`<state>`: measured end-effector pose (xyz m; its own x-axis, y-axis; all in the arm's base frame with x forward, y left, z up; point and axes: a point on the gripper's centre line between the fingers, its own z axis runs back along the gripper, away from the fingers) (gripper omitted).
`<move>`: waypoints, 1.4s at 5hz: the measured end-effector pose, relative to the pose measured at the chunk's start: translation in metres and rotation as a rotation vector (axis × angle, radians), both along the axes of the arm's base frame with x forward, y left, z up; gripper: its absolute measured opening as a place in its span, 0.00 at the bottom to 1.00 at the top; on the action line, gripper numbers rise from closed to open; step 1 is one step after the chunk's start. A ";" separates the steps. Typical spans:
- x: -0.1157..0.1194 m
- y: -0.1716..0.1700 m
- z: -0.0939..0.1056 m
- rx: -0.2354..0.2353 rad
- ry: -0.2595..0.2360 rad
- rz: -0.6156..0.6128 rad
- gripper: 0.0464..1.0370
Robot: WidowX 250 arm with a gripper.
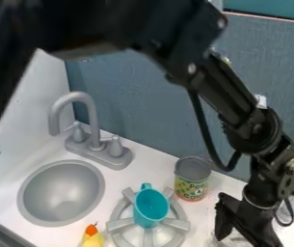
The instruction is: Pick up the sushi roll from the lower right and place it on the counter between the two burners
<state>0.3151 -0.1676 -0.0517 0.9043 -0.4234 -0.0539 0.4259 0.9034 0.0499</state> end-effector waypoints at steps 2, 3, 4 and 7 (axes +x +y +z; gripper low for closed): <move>0.012 -0.019 -0.017 -0.018 0.063 -0.033 0.96; 0.015 -0.023 -0.019 -0.029 0.078 -0.040 0.91; 0.016 -0.025 -0.024 -0.030 0.083 -0.018 0.64; 0.019 -0.024 -0.016 -0.023 0.088 0.024 0.44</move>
